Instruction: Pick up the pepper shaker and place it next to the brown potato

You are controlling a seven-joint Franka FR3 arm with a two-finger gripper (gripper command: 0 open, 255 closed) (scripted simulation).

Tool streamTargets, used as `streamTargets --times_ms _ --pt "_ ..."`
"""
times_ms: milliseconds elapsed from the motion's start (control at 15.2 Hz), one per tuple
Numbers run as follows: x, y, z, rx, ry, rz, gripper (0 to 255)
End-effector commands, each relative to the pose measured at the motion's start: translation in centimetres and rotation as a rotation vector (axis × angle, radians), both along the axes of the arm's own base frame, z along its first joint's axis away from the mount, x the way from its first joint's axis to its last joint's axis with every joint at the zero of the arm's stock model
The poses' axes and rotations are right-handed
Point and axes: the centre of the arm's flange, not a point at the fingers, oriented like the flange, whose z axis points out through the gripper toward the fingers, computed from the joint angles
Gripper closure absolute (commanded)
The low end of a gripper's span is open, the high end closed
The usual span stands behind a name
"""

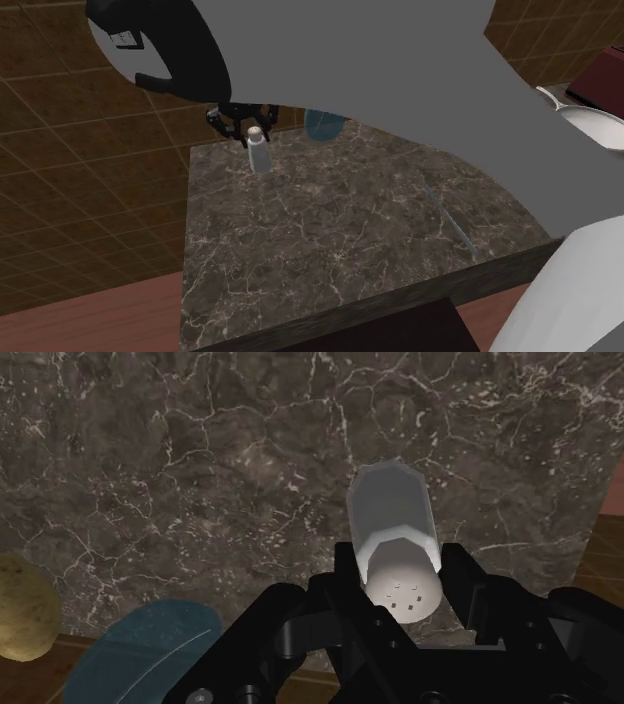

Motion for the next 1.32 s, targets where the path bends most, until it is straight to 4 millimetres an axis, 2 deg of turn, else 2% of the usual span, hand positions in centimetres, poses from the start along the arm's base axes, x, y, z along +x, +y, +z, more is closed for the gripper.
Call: streamTargets --times_ms 0,264,1254 --pt "-0.1 -0.1 1.0 0.0 0.0 0.0 255" --pt "-0.1 -0.1 2.7 0.0 0.0 0.0 255" --pt "8.4 -17.9 2.8 0.0 0.0 0.0 255"
